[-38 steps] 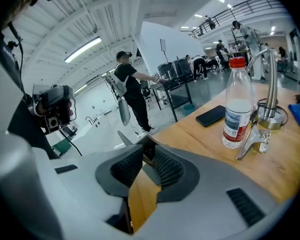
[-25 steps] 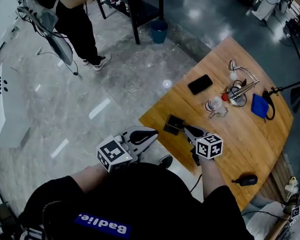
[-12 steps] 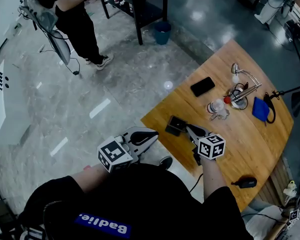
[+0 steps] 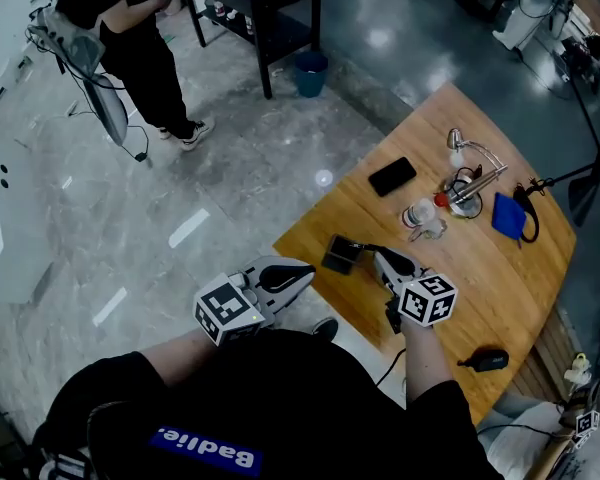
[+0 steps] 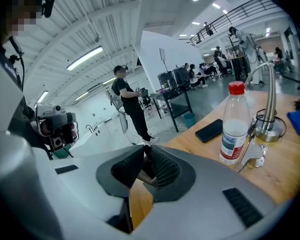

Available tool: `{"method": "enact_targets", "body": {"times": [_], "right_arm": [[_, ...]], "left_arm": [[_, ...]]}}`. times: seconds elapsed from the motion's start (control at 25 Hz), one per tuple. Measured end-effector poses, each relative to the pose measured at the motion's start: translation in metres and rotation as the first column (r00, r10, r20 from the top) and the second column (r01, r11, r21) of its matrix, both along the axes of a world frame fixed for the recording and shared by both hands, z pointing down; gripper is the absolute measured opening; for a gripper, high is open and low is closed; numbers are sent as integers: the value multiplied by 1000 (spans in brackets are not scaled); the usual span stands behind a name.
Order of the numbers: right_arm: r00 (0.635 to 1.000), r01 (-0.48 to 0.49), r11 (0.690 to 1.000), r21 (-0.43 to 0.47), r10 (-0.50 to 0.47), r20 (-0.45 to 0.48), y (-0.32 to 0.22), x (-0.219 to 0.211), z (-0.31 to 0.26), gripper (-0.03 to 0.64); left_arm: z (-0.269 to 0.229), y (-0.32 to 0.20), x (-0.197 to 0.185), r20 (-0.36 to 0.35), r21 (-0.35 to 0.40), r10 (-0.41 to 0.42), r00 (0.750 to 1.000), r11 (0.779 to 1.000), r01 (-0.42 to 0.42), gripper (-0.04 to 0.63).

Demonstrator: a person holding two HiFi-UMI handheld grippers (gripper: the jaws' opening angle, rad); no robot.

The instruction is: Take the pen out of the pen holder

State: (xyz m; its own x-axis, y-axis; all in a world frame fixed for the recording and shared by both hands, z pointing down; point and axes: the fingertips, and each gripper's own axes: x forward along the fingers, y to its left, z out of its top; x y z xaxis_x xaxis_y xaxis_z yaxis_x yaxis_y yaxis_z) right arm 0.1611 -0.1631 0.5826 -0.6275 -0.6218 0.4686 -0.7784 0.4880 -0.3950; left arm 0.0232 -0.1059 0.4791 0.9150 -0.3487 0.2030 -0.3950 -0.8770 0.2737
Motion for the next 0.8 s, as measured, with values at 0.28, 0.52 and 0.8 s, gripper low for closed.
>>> {"method": "enact_targets", "body": {"times": [0.28,0.52,0.8], "right_arm": [[997,-51,995,86,46,53,8,1,-50,52],[994,-80,986,147,69,83,20,-1,-88,52],[991,-103,971,216,82,106,40,-5,-125,52]], "left_arm": [[-7,3,12,-15,13,59,998,998,-59,9],[-12,4,24,-28,22,114,993,993,-113,9],[-16,7,36,-40,29,169,985,985,-168,9]]}}
